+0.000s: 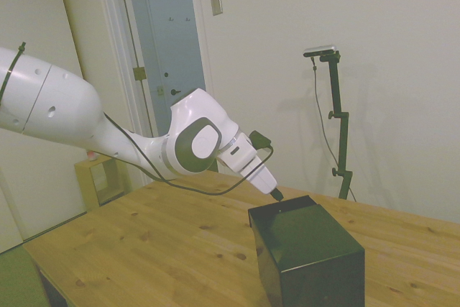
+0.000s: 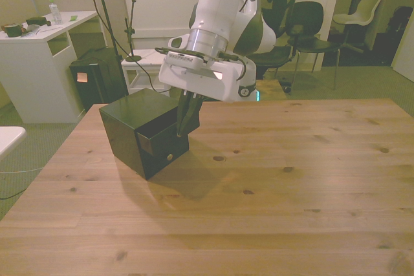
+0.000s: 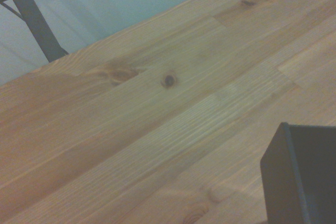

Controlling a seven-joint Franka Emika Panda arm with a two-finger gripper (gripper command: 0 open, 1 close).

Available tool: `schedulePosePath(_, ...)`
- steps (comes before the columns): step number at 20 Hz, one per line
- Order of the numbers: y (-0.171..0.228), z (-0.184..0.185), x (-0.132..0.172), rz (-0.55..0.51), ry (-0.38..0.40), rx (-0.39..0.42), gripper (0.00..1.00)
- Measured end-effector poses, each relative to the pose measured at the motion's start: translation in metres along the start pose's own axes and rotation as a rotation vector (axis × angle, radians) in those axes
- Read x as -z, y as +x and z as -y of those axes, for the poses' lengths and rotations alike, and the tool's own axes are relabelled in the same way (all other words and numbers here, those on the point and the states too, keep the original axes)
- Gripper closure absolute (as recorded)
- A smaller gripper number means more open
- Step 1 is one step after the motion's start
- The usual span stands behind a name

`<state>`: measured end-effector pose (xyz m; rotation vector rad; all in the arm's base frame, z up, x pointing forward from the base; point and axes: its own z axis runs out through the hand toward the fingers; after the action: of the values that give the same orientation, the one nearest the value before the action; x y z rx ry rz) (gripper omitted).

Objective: Close the top drawer

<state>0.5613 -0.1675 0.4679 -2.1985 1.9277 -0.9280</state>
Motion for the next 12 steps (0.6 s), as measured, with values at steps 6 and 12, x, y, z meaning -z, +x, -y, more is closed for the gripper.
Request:
schedulePosePath(6, 0.001, -0.008, -0.002, 0.023, -0.038, -0.024, 1.00)
schedulePosePath(12, 0.008, -0.012, 0.003, 0.030, -0.071, -0.050, 1.00)
